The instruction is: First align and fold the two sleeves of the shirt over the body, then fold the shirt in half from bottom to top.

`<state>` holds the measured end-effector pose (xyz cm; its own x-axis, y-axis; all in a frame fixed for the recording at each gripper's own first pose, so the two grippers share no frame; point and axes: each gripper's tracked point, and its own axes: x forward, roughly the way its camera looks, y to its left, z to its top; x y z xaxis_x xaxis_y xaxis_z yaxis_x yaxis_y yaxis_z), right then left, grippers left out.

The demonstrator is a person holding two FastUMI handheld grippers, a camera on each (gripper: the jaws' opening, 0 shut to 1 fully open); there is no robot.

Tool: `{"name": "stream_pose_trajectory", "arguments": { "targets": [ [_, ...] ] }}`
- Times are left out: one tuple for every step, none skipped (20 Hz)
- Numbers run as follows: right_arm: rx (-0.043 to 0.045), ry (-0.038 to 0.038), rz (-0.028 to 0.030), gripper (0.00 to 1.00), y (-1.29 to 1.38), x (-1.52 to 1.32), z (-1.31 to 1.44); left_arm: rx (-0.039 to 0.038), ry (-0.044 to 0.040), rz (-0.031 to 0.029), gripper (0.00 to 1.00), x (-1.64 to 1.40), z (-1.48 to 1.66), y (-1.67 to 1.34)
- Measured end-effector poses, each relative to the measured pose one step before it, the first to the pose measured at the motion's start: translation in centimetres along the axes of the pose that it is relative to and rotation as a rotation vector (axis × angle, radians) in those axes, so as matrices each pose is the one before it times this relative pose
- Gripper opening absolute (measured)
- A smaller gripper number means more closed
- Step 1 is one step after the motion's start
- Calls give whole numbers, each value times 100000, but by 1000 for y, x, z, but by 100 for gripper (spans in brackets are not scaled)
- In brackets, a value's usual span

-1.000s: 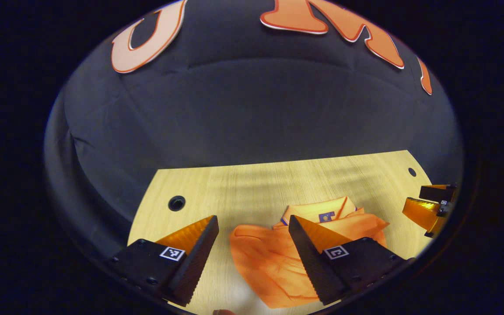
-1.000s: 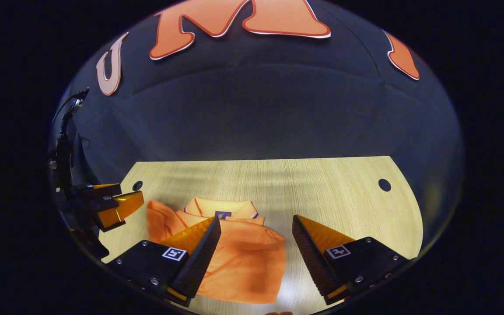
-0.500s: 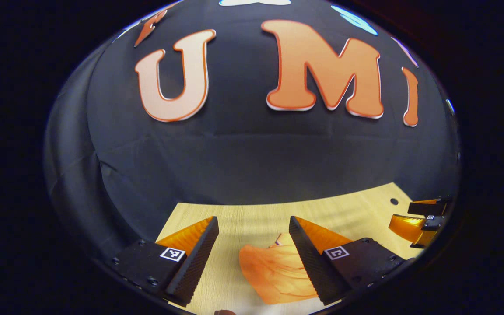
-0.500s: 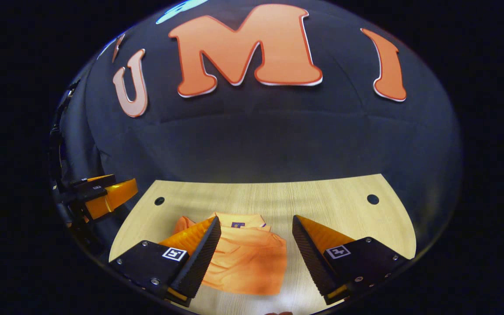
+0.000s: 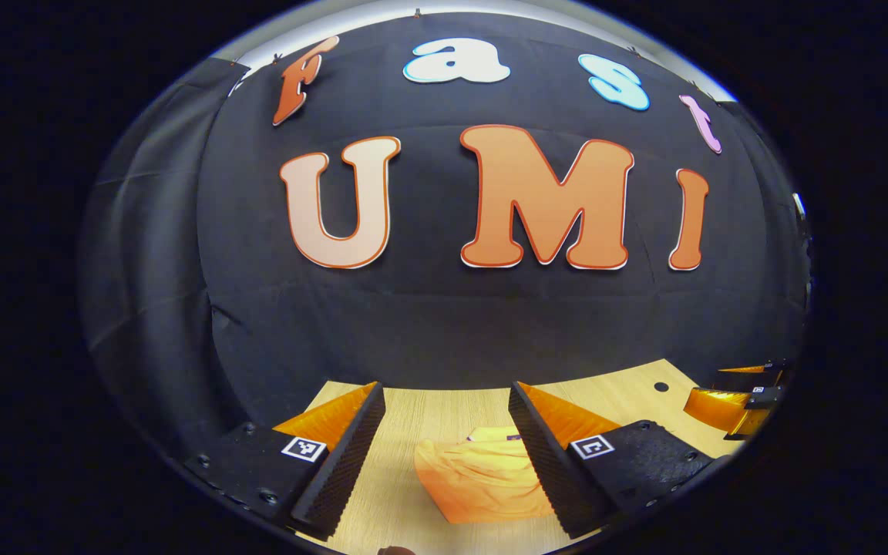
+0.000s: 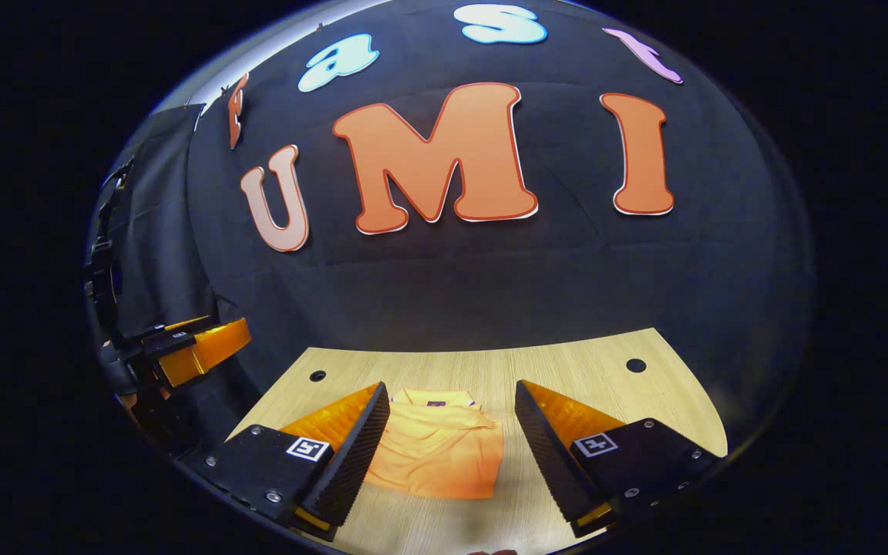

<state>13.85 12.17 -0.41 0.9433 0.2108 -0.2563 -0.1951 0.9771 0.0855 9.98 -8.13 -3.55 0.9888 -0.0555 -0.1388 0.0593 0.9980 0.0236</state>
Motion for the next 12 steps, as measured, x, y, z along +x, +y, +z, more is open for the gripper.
{"name": "stream_pose_trajectory", "arguments": {
  "targets": [
    [522,-1507,91,99,-351,-611,63,-249,-1553,887,99,-936,103,-160],
    [88,-1668,-102,99,-410,-518,75,-65,-2344,838,99,-955,274,-137],
    [-392,-999,-249,99,-484,-485,-41,129,-2361,887,99,-740,147,-197],
    [-298,-659,-377,99,-346,-301,-210,-111,-2680,555,99,-918,202,-479],
    [103,-403,-265,99,-354,-452,-38,-232,-2058,-101,99,-538,177,-446],
    [239,-523,406,99,-166,-219,-109,-283,-1131,-418,99,-461,-75,-630],
    [-218,-94,659,99,-72,-280,-42,-256,-251,-436,99,-463,-116,-472],
    [-598,337,206,99,-82,-224,-227,-84,998,38,99,-286,-344,-207],
    [-844,-482,-43,99,-114,-163,-35,-82,759,470,99,-388,-255,-106],
    [-785,-309,-383,99,-83,-131,-23,-254,597,142,99,-213,-232,-116],
    [-338,-73,-180,99,-7,-115,-32,-631,-91,49,99,-243,-52,-6],
    [-38,-85,158,99,152,-102,-59,-584,-163,-319,99,-41,-98,-136]
  ]
}}
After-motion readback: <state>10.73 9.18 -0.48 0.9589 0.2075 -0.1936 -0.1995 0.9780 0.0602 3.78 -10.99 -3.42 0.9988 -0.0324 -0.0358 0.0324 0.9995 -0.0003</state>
